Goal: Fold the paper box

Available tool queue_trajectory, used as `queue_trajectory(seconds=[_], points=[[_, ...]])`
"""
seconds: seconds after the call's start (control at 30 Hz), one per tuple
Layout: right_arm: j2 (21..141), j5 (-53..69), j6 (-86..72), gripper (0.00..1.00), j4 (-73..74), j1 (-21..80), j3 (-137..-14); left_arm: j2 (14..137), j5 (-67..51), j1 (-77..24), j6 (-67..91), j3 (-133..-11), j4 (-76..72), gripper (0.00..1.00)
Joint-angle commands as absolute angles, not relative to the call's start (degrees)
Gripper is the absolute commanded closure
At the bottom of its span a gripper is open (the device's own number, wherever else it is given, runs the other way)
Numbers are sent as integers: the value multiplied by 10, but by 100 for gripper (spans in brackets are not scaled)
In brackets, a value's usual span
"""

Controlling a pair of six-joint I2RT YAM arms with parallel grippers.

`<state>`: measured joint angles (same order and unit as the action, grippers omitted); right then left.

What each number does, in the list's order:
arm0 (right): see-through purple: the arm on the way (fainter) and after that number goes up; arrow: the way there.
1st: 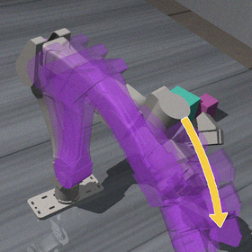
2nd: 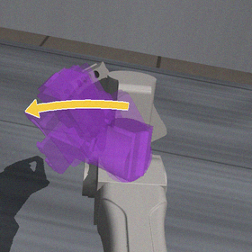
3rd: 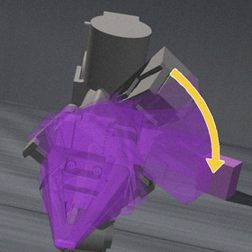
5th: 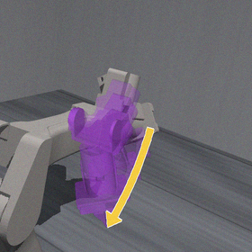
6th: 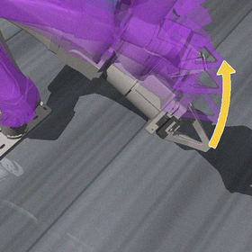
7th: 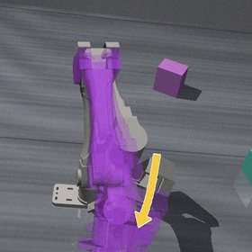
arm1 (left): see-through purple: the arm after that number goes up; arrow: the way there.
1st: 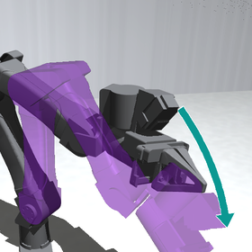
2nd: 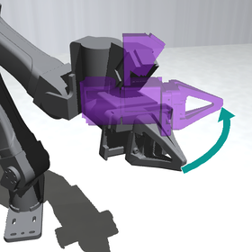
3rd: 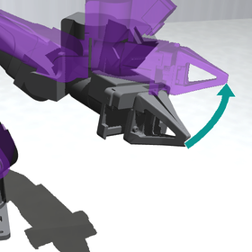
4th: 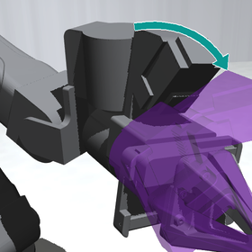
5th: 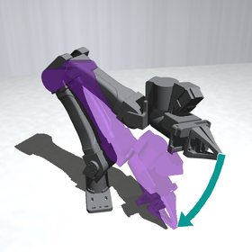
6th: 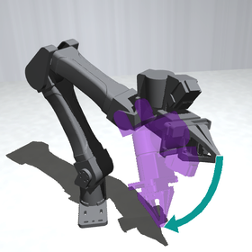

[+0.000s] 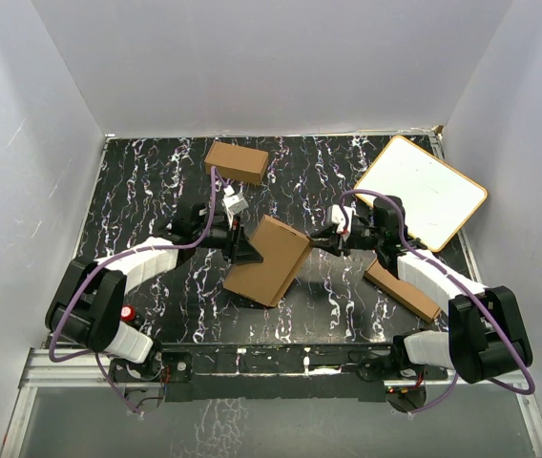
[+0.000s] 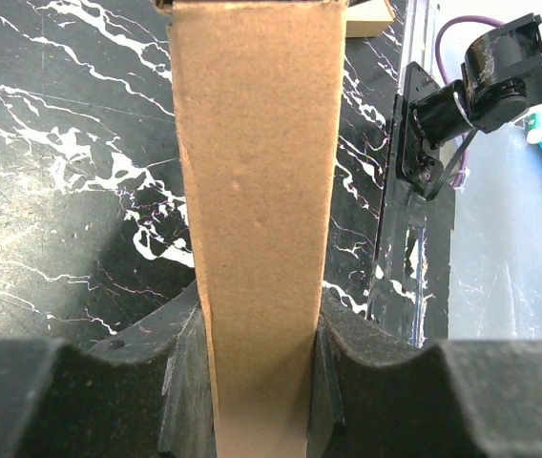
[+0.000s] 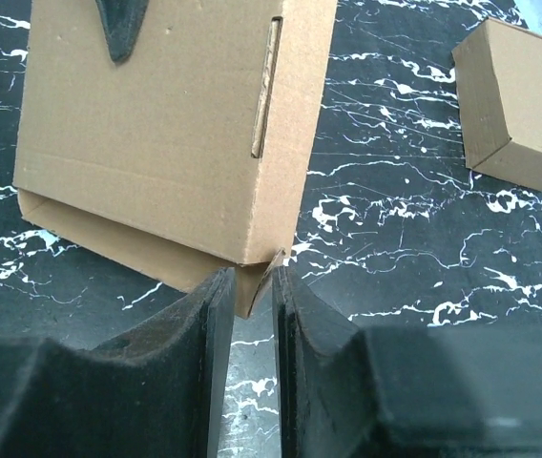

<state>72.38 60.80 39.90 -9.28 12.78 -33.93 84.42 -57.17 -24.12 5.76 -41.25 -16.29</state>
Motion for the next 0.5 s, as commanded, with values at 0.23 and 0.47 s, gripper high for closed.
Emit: queue_trajectory(seconds=[0.23,0.47], points=[[728,587,395,79,-141,138,-343,816,-572,-243,30,-404,-174,100],[724,572,402,87,-138,145,-337,808,-569,-243,34,-395,-185,100]])
